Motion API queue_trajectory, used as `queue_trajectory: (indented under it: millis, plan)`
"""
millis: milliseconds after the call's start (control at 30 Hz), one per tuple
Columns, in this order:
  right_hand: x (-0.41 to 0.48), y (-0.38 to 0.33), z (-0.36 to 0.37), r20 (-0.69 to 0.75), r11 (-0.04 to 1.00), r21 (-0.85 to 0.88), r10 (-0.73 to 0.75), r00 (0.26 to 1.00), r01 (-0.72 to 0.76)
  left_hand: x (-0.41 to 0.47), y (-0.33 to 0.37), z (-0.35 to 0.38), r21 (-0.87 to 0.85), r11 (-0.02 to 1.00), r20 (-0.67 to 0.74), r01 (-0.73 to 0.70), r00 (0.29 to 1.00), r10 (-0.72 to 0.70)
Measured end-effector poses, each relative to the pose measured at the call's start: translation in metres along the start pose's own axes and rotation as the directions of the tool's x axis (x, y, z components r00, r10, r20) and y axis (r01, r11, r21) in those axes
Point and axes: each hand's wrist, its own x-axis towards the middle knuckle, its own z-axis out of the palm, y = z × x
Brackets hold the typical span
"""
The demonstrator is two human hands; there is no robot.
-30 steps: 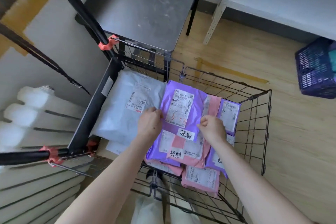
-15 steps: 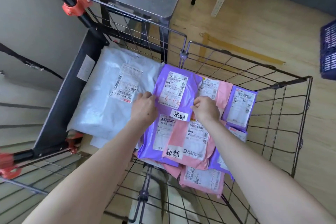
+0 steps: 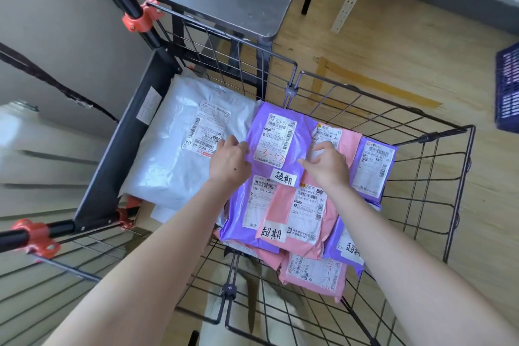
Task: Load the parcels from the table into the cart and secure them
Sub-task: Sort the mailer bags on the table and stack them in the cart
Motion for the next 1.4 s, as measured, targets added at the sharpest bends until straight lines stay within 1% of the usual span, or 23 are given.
queue_trajectory:
  millis: [167, 300, 533, 667, 800, 867, 967, 1100, 1233, 1400]
  plan:
    - [-0.022, -0.014, -0.027, -0.012, 0.995, 0.069, -0.076, 0.997, 0.077, -0.018, 0.017, -0.031, -0.111, 0.994, -0.073, -0.024, 0.997, 0.016]
    - [-0.052, -0.032, -0.053, -0.013, 0.985, 0.097, -0.141, 0.99, 0.142, -0.042, 0.036, -0.06, -0.156, 0.987, -0.083, -0.032, 0.996, 0.019]
    - [-0.126, -0.049, -0.101, -0.018, 0.959, 0.108, -0.261, 0.965, 0.261, -0.112, 0.06, -0.108, -0.317, 0.948, -0.149, -0.031, 0.989, -0.017]
    - [-0.169, -0.065, -0.129, -0.03, 0.94, 0.152, -0.305, 0.952, 0.306, -0.15, 0.076, -0.147, -0.364, 0.929, -0.228, -0.064, 0.973, -0.022]
    - [-0.208, -0.084, -0.151, -0.045, 0.914, 0.158, -0.372, 0.927, 0.374, -0.182, 0.086, -0.183, -0.366, 0.924, -0.296, -0.107, 0.955, -0.007]
    - [-0.224, -0.094, -0.163, -0.061, 0.894, 0.156, -0.415, 0.908, 0.419, -0.196, 0.091, -0.199, -0.373, 0.918, -0.345, -0.135, 0.939, -0.002]
    - [-0.245, -0.106, -0.181, -0.068, 0.86, 0.109, -0.495, 0.866, 0.499, -0.219, 0.097, -0.22, -0.368, 0.913, -0.4, -0.174, 0.916, 0.013]
    - [-0.272, -0.124, -0.206, -0.091, 0.788, 0.028, -0.611, 0.787, 0.615, -0.248, 0.1, -0.248, -0.379, 0.894, -0.521, -0.241, 0.853, 0.009]
    - [-0.294, -0.137, -0.22, -0.032, 0.716, -0.059, -0.698, 0.716, 0.695, -0.274, 0.102, -0.266, -0.389, 0.888, -0.601, -0.247, 0.798, -0.041]
    - [-0.313, -0.152, -0.228, 0.032, 0.618, -0.028, -0.785, 0.618, 0.786, -0.308, 0.092, -0.27, -0.39, 0.897, -0.666, -0.206, 0.736, -0.121]
